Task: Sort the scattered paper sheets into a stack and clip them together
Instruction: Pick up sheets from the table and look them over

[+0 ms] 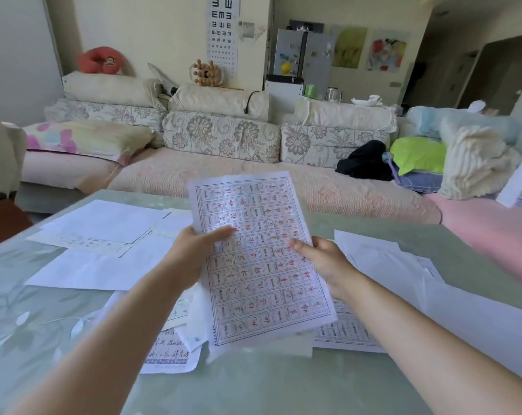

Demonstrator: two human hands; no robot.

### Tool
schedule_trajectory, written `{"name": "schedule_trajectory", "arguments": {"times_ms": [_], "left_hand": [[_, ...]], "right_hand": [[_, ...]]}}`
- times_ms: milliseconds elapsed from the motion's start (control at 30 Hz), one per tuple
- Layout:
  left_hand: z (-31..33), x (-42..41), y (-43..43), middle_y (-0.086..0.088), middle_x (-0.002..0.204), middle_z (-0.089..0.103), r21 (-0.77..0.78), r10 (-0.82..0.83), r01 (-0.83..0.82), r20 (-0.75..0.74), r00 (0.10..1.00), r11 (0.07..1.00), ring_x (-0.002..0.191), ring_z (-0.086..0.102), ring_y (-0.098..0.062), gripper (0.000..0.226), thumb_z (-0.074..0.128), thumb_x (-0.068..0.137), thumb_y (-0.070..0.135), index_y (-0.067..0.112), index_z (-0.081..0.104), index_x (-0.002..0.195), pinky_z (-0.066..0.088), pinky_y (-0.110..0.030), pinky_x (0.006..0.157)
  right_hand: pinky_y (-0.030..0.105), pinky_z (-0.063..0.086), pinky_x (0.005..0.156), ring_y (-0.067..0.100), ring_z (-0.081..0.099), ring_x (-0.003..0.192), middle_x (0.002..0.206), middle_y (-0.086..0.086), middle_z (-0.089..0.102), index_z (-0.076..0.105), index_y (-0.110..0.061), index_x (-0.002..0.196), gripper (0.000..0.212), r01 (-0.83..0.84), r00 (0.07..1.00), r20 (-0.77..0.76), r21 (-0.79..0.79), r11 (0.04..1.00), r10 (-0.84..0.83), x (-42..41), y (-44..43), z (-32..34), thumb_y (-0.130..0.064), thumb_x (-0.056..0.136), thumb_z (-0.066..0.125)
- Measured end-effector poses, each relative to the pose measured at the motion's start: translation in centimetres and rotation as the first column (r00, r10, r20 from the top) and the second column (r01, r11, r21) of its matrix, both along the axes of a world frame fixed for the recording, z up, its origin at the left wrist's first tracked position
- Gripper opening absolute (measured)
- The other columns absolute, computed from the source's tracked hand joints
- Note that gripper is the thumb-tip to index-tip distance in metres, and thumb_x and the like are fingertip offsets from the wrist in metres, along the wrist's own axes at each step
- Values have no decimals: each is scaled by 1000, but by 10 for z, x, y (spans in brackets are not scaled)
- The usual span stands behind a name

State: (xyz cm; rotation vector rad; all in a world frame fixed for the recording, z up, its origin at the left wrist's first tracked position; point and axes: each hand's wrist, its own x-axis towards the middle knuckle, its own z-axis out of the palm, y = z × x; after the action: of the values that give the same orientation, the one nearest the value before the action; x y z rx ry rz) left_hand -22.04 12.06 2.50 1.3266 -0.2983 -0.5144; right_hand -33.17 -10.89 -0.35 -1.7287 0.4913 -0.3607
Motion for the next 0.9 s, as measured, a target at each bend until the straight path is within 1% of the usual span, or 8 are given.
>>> {"name": "schedule_trajectory", "arguments": {"times_ms": [100, 167, 333, 467, 567, 667, 767, 900], "left_hand": [[-16, 1, -18, -19, 100, 73, 43, 117, -116, -23, 993, 992, 86, 72, -35, 29, 75, 81, 5, 1, 63, 108, 59, -47, 74], [-29, 1, -34, -16, 102, 72, 91, 180, -178, -16, 984, 980, 86, 72, -33, 27, 74, 82, 4, 5, 63, 107, 59, -48, 75], [-48, -7, -74, -4, 102, 68, 393, -44, 14, 67, 997, 920, 90, 68, -26, 31, 70, 89, 16, 21, 50, 112, 58, -52, 80], [-54, -11, -96, -2, 94, 67, 435, -13, -60, 163, 987, 898, 75, 64, -14, 33, 72, 82, -1, 14, 57, 108, 50, -26, 52], [-59, -13, -110, -6, 89, 71, 305, 101, -125, 94, 990, 944, 72, 68, -19, 26, 78, 79, 4, 12, 62, 98, 52, -25, 51], [-69, -11, -127, -8, 93, 72, 352, 139, -173, 121, 983, 920, 76, 69, -20, 26, 77, 82, 17, 9, 64, 103, 53, -27, 62], [-80, -13, -142, -5, 101, 69, 567, -25, -135, 266, 964, 812, 83, 65, -19, 30, 71, 84, 19, 12, 60, 111, 53, -28, 67], [-93, -21, -159, -10, 118, 58, 834, -344, -231, 437, 831, 501, 111, 53, -30, 43, 67, 83, 26, 11, 52, 121, 47, -34, 87]], "right_hand": [[41, 48, 98, 24, 64, 106, 110, 7, 72, 65, -5, 115, 57, 100, 983, -165, 141, 985, -76, -7, -17, -11, -38, 73, 87], [45, 55, 93, 26, 71, 96, 98, 10, 77, 69, -3, 105, 37, 94, 968, -243, 154, 984, -54, -15, -28, -19, -18, 75, 86], [41, 55, 95, 23, 71, 99, 105, 7, 75, 68, -12, 111, 37, 96, 978, -182, -20, 995, -98, -29, -51, -25, 9, 81, 70], [47, 44, 108, 23, 62, 115, 122, 2, 68, 58, -19, 127, 62, 22, 960, -278, -38, 999, -32, -29, -73, -39, -21, 68, 76], [45, 44, 108, 22, 61, 117, 127, 3, 65, 53, -14, 134, 101, 75, 925, -371, -16, 997, -76, -21, -105, -67, -53, 45, 84], [26, 48, 79, 18, 62, 86, 96, 3, 65, 65, -2, 107, 59, 162, 901, -377, -167, 973, -215, -33, -102, -48, -42, 67, 82], [25, 31, 53, 18, 47, 60, 67, 1, 50, 50, -12, 69, 28, 244, 857, -377, -305, 921, -352, -41, -108, -46, -24, 82, 72], [29, 36, 67, 28, 57, 100, 97, 5, 61, 53, -16, 86, 18, 207, 745, -498, -459, 864, -444, -40, -108, -49, -31, 78, 61]]}}
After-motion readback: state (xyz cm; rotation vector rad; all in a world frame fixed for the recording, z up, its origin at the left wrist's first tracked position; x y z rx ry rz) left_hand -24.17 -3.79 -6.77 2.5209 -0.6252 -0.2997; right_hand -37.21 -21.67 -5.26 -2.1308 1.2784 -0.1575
